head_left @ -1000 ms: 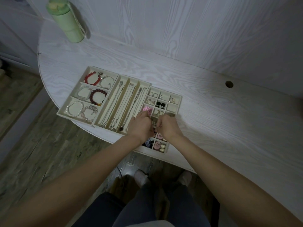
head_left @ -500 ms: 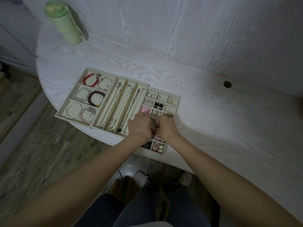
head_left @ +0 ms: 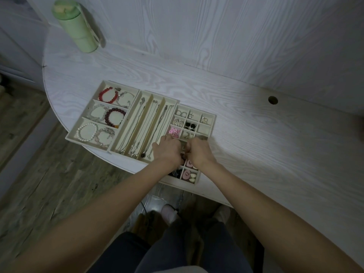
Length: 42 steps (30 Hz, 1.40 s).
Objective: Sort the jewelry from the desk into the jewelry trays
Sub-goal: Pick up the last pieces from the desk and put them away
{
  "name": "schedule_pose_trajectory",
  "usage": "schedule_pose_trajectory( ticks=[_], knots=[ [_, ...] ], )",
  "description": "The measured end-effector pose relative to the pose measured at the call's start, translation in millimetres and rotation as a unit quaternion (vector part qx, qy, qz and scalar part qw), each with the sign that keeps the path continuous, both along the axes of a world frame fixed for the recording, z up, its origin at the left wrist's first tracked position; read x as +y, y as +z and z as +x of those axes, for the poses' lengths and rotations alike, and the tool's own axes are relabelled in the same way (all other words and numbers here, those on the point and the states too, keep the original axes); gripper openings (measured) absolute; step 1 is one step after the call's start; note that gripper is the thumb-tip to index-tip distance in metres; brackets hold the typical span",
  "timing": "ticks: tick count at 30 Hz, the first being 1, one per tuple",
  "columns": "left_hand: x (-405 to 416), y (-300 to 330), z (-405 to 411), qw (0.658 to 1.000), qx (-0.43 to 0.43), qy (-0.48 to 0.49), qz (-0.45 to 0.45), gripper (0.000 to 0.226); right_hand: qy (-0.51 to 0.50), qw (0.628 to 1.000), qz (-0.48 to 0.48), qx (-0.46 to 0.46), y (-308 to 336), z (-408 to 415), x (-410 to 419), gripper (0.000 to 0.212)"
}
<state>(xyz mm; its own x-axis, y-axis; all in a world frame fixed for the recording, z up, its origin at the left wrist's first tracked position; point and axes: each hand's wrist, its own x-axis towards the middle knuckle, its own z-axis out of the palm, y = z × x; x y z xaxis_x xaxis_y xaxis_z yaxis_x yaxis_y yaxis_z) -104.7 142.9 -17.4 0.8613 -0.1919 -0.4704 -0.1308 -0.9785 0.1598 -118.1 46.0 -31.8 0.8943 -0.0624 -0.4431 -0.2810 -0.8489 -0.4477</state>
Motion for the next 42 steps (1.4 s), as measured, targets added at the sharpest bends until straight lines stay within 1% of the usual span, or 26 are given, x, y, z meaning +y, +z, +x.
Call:
schedule_pose_trajectory(
  ticks=[4, 6, 8, 10, 12, 13, 14, 15, 16, 17, 18, 19, 21, 22, 25, 28, 31, 32, 34, 36, 39, 42],
  knots=[
    [2.8, 0.0, 1.6, 1.0, 0.005, -0.002, -0.023, 0.045, -0.003, 1.0, 0.002, 0.004, 2.1, -0.9, 0.9, 0.011],
    [5.8, 0.8, 2.8, 0.999, 0.009, -0.006, -0.04, 0.045, -0.002, 1.0, 0.011, 0.009, 5.7, -2.3, 0.1, 0.009],
    [12.3, 3.3, 5.2, 0.998, 0.014, -0.007, -0.064, 0.034, -0.004, 0.999, 0.036, 0.007, 12.2, -5.4, -4.4, 0.006],
    [21.1, 6.8, 8.0, 0.995, 0.01, -0.017, -0.094, 0.019, -0.024, 0.997, 0.078, 0.002, 19.3, -8.6, -12.5, 0.01],
    [29.0, 9.7, 9.3, 0.991, 0.012, -0.022, -0.129, 0.014, -0.073, 0.99, 0.12, -0.001, 23.5, -11.0, -22.8, 0.015],
    [31.0, 12.0, 8.9, 0.989, 0.012, -0.018, -0.147, 0.013, -0.117, 0.98, 0.161, 0.004, 24.6, -11.7, -28.2, 0.017],
    [32.1, 14.3, 8.5, 0.985, 0.007, -0.008, -0.17, 0.008, -0.172, 0.958, 0.23, 0.014, 26.5, -12.8, -33.5, 0.019],
    [32.0, 16.7, 8.5, 0.98, 0.001, 0.0, -0.2, 0.002, -0.225, 0.92, 0.318, 0.031, 29.1, -13.5, -38.3, 0.02],
    [30.9, 18.5, 8.3, 0.972, -0.009, 0.008, -0.235, 0.009, -0.264, 0.873, 0.408, 0.048, 32.2, -14.0, -42.4, 0.021],
    [29.3, 20.2, 8.2, 0.963, -0.016, 0.011, -0.268, 0.013, -0.288, 0.828, 0.477, 0.062, 36.1, -14.7, -45.9, 0.022],
    [26.8, 22.8, 8.7, 0.955, -0.026, 0.012, -0.296, 0.013, -0.299, 0.796, 0.521, 0.073, 39.1, -15.2, -48.4, 0.024],
    [23.8, 25.5, 8.9, 0.949, -0.035, 0.008, -0.313, 0.012, -0.302, 0.774, 0.55, 0.08, 42.0, -15.8, -49.6, 0.024],
    [17.7, 28.8, 9.8, 0.942, -0.048, -0.002, -0.333, 0.018, -0.303, 0.748, 0.584, 0.086, 44.7, -15.7, -49.1, 0.024],
    [15.2, 29.8, 10.1, 0.94, -0.048, -0.007, -0.339, 0.022, -0.302, 0.74, 0.595, 0.087, 45.3, -15.7, -47.9, 0.023],
    [9.7, 31.4, 10.8, 0.936, -0.049, -0.022, -0.348, 0.027, -0.3, 0.732, 0.605, 0.086, 47.0, -15.3, -45.4, 0.022],
    [5.9, 31.8, 11.9, 0.935, -0.071, -0.037, -0.347, 0.025, -0.314, 0.71, 0.624, 0.088, 48.6, -13.0, -45.2, 0.023],
    [4.0, 33.0, 13.6, 0.935, -0.083, -0.028, -0.343, 0.021, -0.317, 0.691, 0.642, 0.1, 50.5, -12.5, -45.6, 0.026],
    [3.3, 33.7, 13.9, 0.936, -0.083, -0.03, -0.341, 0.02, -0.316, 0.689, 0.643, 0.104, 50.9, -12.7, -46.3, 0.024],
    [2.1, 35.8, 14.0, 0.937, -0.078, -0.037, -0.338, 0.018, -0.307, 0.707, 0.628, 0.106, 50.7, -12.1, -48.0, 0.018],
    [1.7, 38.8, 14.4, 0.937, -0.072, -0.038, -0.34, 0.015, -0.294, 0.742, 0.594, 0.1, 50.1, -10.1, -50.1, 0.015],
    [2.8, 41.7, 17.1, 0.939, -0.04, -0.035, -0.341, 0.01, -0.27, 0.796, 0.536, 0.079, 49.1, -6.3, -53.0, 0.014],
    [1.9, 42.3, 21.5, 0.948, 0.002, -0.045, -0.317, 0.013, -0.271, 0.828, 0.488, 0.047, 48.4, -2.6, -53.2, 0.013]
  ],
)
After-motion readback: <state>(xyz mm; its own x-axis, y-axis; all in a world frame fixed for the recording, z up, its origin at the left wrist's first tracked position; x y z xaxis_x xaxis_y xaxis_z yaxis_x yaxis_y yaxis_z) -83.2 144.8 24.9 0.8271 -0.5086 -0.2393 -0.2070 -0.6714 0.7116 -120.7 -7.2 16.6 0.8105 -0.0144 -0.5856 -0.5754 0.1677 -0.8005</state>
